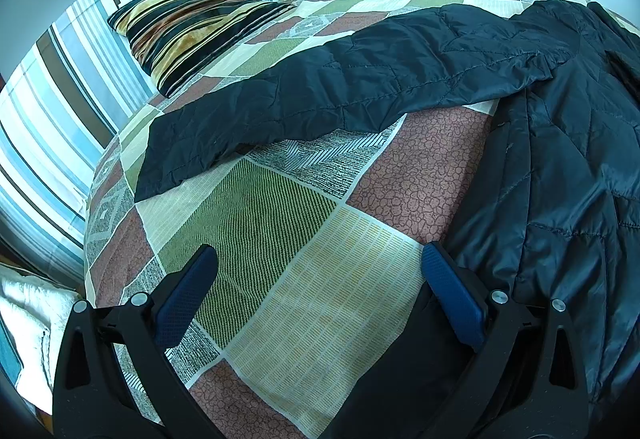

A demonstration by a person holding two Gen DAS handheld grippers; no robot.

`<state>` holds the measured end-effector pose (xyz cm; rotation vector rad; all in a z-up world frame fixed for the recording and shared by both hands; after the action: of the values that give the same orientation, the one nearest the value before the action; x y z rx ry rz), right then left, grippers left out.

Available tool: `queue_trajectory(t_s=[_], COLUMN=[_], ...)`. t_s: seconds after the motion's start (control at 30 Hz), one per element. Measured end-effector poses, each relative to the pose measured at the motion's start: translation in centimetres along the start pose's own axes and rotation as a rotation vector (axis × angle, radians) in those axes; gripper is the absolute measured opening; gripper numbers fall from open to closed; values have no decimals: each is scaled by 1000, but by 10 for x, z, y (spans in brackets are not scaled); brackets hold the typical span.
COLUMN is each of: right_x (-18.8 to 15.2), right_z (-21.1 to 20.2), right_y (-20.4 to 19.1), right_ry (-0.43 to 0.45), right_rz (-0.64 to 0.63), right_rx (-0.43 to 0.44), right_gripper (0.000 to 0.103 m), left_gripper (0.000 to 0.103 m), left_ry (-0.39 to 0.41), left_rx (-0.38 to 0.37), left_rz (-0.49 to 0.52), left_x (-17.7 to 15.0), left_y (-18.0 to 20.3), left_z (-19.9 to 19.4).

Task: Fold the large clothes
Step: 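Carry the sleeve across the jacket body and open the right gripper, then grasp the other sleeve cuff with the left gripper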

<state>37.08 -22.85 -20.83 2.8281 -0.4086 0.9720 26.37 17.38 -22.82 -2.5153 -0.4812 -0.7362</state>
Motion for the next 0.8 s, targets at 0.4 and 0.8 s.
queue_trajectory(t_s=[0.4,0.8], right_x=[-35,-47], right_z=[0,9], right_y=[74,81], right_ry=[-25,11], right_rz=[29,71], right_rx=[-325,-316], right_gripper=[82,88], left_gripper=[101,101], left_ry=[4,-39], left_rx=[8,-72], left_rz=[3,-42], left_x=[1,3], left_y=[2,-9], left_z=[0,6])
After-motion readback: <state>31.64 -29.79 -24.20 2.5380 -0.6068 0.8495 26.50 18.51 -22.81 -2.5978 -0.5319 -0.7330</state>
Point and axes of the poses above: each gripper's, at about its wrist camera, not at the fingertips, and z roughly the way its jaws point, y to its right, x to its top, the point moved 1 cm from there along z, roughly the way its jaws point, and after that the axes turned 1 degree about -x, right-handed, at the moved point
